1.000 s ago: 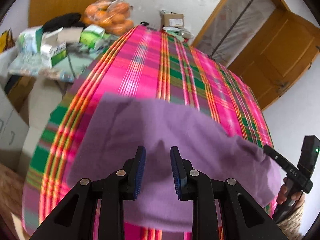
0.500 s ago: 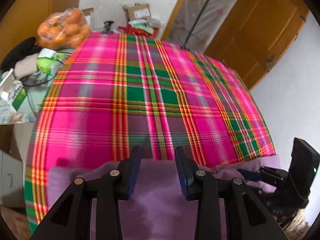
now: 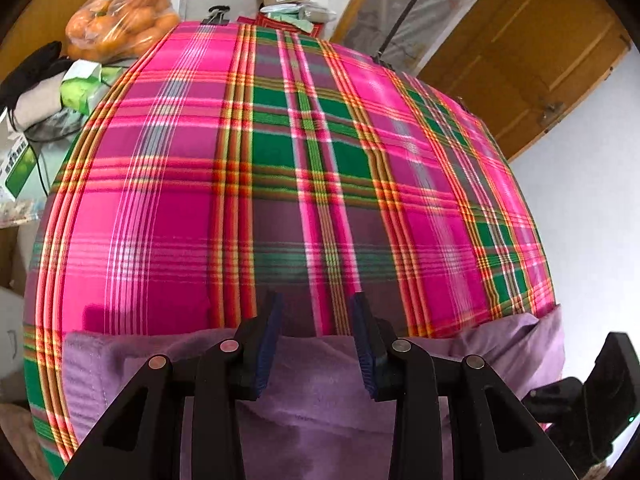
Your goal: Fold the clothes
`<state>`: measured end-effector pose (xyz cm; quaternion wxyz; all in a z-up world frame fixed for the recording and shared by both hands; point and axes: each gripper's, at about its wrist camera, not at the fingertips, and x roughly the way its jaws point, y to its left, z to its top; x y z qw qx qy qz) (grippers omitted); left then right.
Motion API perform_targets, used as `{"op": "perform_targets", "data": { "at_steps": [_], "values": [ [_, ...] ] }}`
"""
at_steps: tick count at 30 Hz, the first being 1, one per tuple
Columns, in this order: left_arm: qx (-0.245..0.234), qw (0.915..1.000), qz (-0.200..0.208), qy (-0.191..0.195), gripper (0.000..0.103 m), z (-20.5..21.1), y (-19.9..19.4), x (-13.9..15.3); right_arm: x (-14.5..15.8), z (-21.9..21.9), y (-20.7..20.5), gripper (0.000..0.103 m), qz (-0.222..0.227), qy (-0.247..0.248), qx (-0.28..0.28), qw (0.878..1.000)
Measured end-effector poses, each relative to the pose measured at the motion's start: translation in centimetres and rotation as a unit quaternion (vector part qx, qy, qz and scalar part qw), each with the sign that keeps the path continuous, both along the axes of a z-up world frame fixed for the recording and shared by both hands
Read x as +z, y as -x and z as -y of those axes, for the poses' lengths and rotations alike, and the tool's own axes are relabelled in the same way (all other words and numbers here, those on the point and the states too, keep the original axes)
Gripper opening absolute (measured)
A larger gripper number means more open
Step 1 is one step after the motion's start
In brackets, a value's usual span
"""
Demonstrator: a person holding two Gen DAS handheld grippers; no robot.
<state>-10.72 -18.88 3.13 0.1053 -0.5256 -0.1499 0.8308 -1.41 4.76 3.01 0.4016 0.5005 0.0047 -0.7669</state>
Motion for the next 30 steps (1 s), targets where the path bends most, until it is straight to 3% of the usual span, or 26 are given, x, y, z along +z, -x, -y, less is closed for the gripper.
{"op": "perform_targets", "data": {
  "at_steps": [3,7,8,10,11,17,23,30],
  "values": [
    [0.001,0.9999,0.01,0.005,0.036,0.1,-0.4,-0.7,-0.5,-0.1,-0.6,0.009,0.012,-0.004,0.009,1.0],
    [0.002,0.9999,0.017,0.004,0.036,0.3,-1.0,-1.1,0.8,-1.1,0.4,0.009,-0.005,0.005,-0.022,1.0],
    [0.003,0.9998,0.018,0.003,0.036,0.4,-1.1,-1.2,1.2,-1.3,0.7,0.013,-0.009,0.007,-0.03,0.999],
    [0.005,0.9998,0.018,0.0,0.036,0.5,-1.3,-1.2,1.9,-1.8,1.2,0.035,-0.018,0.012,-0.045,0.999],
    [0.006,0.9998,0.018,-0.001,0.036,0.6,-1.3,-1.2,2.2,-2.0,1.4,0.038,-0.022,0.014,-0.053,0.998],
    [0.008,0.9998,0.02,-0.001,0.036,0.5,-1.8,-1.2,-0.3,-2.3,3.4,0.039,0.075,0.046,-0.07,0.994],
    [0.008,0.9997,0.021,-0.002,0.036,0.5,-1.7,-1.4,-1.6,-1.6,3.1,0.039,0.098,0.035,-0.043,0.994],
    [0.008,0.9997,0.023,-0.003,0.036,0.6,-1.7,-1.5,-1.9,-1.1,4.3,0.039,0.106,0.079,-0.056,0.99]
  ]
}}
